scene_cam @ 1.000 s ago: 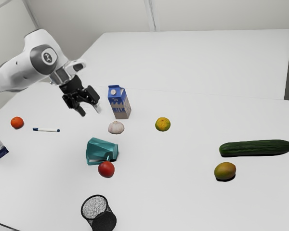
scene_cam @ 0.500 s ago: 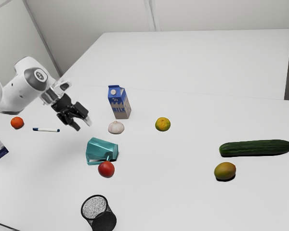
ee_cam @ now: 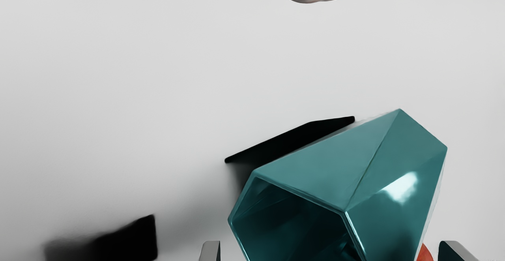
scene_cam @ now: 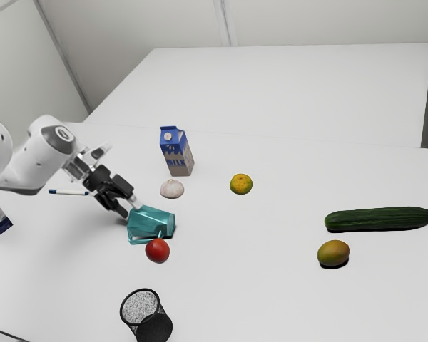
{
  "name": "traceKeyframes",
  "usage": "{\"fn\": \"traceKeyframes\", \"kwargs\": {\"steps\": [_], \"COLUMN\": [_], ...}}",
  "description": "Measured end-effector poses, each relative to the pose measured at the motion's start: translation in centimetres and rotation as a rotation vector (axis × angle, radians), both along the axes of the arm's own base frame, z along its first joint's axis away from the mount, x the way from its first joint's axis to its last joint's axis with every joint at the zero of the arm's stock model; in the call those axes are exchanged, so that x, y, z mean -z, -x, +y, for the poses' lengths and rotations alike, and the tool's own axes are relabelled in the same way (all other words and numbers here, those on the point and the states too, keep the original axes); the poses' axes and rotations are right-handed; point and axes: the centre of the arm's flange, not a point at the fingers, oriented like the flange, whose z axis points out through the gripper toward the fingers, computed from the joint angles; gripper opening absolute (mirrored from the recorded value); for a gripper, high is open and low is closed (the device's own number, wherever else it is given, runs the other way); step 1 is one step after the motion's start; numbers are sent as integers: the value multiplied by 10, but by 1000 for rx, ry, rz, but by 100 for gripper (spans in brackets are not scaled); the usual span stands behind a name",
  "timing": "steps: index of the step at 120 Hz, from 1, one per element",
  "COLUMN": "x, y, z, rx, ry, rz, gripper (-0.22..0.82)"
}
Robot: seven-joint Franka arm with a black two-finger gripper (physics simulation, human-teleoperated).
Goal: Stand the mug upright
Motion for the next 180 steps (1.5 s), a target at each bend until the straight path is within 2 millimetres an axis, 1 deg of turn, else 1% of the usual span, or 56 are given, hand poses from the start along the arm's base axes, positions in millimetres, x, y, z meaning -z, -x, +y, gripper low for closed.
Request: {"fn": "traceKeyframes", "kwargs": {"steps": [11, 30, 56, 63, 75, 82, 89, 99, 116, 128, 141, 149, 154, 167, 180], "x": [3, 3, -2, -2, -4, -4, -4, -5, -12, -29, -52, -70, -76, -82, -77], "y": [-1, 2, 9, 9, 9, 9, 9, 8, 4, 2, -3, -7, -10, -18, -22], "z": [-6, -13, -19, -24, -27, -28, -29, -31, -39, -48, -68, -84, -94, -110, -127], "rx": [13, 37, 83, 101, 120, 130, 137, 145, 170, 195, 255, 307, 340, 427, 520], "ry": [38, 101, 190, 205, 220, 226, 229, 231, 218, 184, 119, 50, 1, -152, -303], "rz": [-8, -15, -9, -7, -7, -9, -11, -17, -42, -77, -125, -161, -178, -210, -234], "gripper": [59, 47, 35, 28, 11, 3, -4, -9, -11, -13, -14, -13, -14, -14, -16]}}
